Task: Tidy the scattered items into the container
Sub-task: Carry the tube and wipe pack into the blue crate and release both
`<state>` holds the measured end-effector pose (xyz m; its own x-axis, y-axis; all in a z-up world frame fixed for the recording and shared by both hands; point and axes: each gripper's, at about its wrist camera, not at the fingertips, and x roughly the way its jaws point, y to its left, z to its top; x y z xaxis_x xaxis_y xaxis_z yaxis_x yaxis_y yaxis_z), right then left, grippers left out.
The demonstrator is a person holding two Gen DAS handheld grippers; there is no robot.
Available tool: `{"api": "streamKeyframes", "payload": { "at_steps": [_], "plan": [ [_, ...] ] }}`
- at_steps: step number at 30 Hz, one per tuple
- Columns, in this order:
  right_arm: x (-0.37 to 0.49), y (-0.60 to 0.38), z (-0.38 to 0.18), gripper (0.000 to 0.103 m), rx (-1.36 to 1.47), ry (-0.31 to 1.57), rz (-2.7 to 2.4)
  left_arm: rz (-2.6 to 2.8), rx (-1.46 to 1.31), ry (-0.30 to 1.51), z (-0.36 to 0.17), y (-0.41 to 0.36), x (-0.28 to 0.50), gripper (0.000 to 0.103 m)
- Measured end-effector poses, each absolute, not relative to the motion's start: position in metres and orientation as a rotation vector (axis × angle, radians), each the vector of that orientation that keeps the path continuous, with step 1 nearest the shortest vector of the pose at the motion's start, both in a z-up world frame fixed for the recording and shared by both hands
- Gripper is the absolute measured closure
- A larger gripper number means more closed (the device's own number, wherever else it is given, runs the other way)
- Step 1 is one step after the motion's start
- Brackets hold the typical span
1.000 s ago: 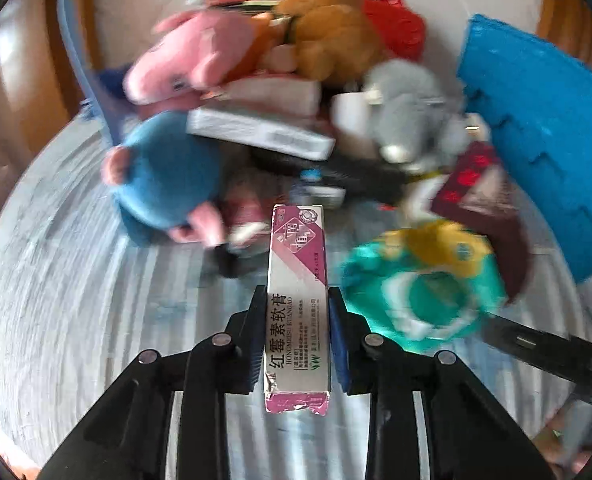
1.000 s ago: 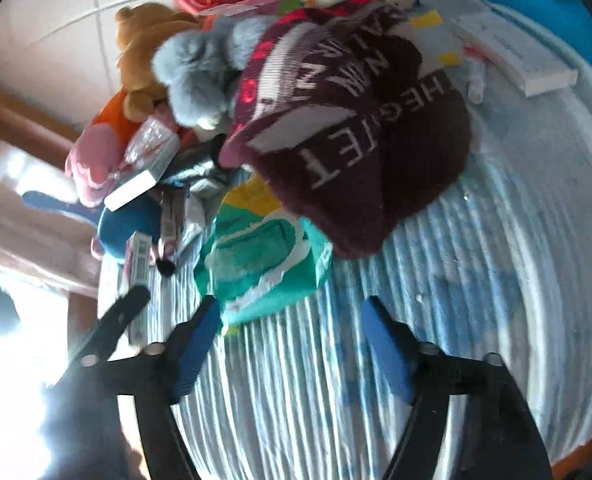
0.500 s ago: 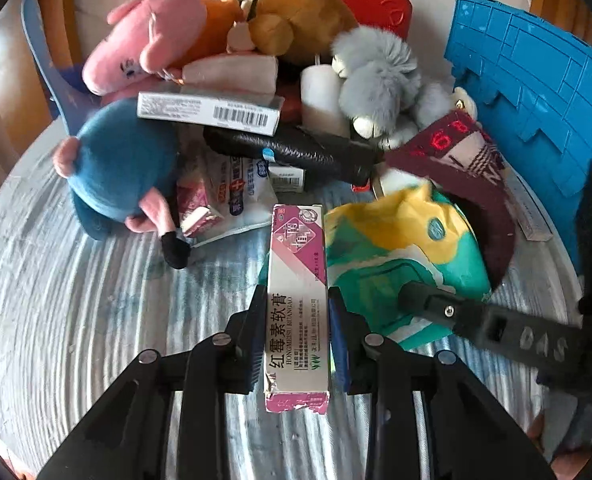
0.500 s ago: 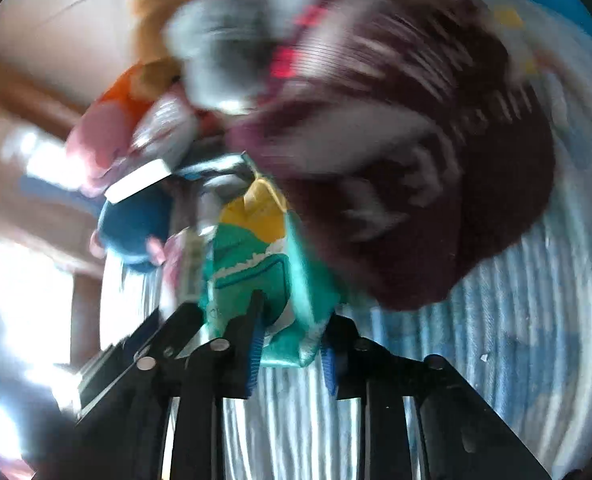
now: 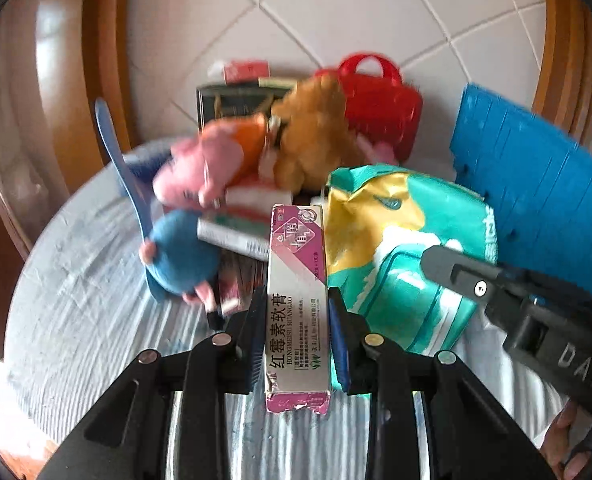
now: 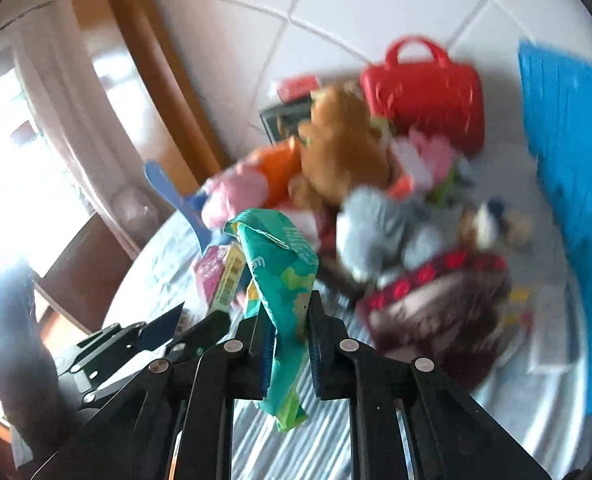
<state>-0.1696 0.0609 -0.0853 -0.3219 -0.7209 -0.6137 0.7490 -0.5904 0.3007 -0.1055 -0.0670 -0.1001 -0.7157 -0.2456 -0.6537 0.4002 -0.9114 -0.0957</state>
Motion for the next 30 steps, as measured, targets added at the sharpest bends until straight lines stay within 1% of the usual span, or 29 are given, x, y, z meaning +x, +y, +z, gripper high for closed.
{"api": "streamKeyframes", "payload": {
  "at_steps": [7,10,17,22,26,30],
  "plan": [
    [-0.176,0.087,-0.014,0.088,0.731,0.075,-2.119,-2.696,0.817,0.263,-0.047,-0.048,-0.117,0.075],
    [-0.181,0.1,0.007,0.088,0.684,0.069,-2.185,-2.761,0.766,0.231,-0.027,-0.036,-0.13,0.075],
    [-0.198,0.144,0.06,0.088,0.555,0.102,-2.352,-2.916,0.694,0.17,0.013,0.013,-0.168,0.075],
    [-0.229,0.194,0.1,0.089,0.464,0.122,-2.464,-3.019,0.644,0.107,0.048,0.071,-0.211,0.075],
    [-0.269,0.251,0.132,0.089,0.402,0.136,-2.541,-3.084,0.628,0.08,0.079,0.136,-0.257,0.075],
    [-0.325,0.32,0.157,0.089,0.365,0.221,-2.593,-3.088,0.67,0.066,0.101,0.204,-0.31,0.075]
  ]
}}
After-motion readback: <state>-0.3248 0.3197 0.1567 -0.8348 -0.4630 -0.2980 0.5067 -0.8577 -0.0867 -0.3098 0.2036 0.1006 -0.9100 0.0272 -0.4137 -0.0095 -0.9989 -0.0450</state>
